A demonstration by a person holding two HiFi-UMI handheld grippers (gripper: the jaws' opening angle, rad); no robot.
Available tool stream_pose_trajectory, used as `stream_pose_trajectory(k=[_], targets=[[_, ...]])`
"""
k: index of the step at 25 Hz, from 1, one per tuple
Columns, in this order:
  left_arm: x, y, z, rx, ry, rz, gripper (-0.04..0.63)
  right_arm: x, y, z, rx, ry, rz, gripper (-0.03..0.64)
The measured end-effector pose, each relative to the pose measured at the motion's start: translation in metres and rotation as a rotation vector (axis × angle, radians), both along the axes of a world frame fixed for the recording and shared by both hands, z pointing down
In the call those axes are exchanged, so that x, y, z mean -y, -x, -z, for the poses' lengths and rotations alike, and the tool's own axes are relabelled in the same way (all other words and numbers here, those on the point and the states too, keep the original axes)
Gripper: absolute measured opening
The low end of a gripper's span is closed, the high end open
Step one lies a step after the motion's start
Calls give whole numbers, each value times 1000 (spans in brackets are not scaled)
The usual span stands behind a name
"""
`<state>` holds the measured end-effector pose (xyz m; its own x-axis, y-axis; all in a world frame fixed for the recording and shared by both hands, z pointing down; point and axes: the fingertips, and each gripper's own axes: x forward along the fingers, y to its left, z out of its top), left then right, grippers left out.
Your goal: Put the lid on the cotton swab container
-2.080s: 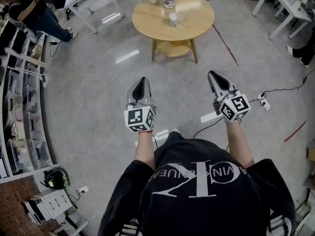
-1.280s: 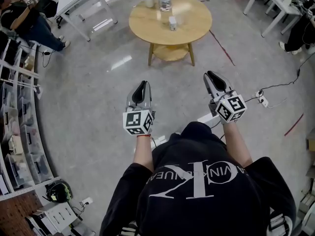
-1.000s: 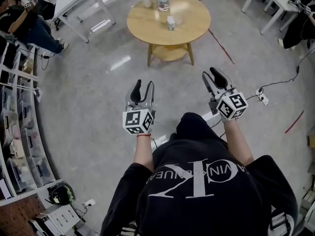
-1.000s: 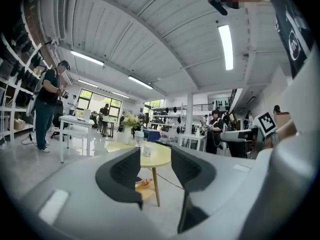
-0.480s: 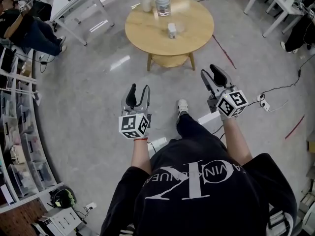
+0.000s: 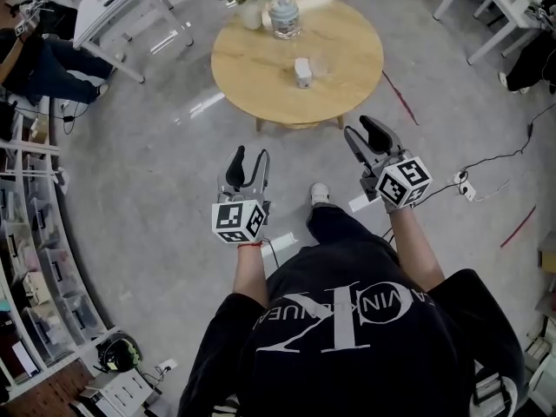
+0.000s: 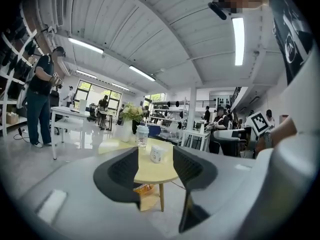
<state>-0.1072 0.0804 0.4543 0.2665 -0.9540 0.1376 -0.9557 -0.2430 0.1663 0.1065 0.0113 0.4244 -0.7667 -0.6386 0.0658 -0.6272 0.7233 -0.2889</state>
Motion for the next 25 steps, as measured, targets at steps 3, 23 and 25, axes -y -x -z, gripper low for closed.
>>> stream_pose_trajectory(k=[3,23,25], targets=[[27,-5,-3,4,9,-23,201,26,1,-7,-5,24,5,172],[166,-46,-36,11,87,-172,224,154,27,-53,8,163,118,173],[171,-49,-40,11,108,-200,233,158,31,-56,15,179,124,172]])
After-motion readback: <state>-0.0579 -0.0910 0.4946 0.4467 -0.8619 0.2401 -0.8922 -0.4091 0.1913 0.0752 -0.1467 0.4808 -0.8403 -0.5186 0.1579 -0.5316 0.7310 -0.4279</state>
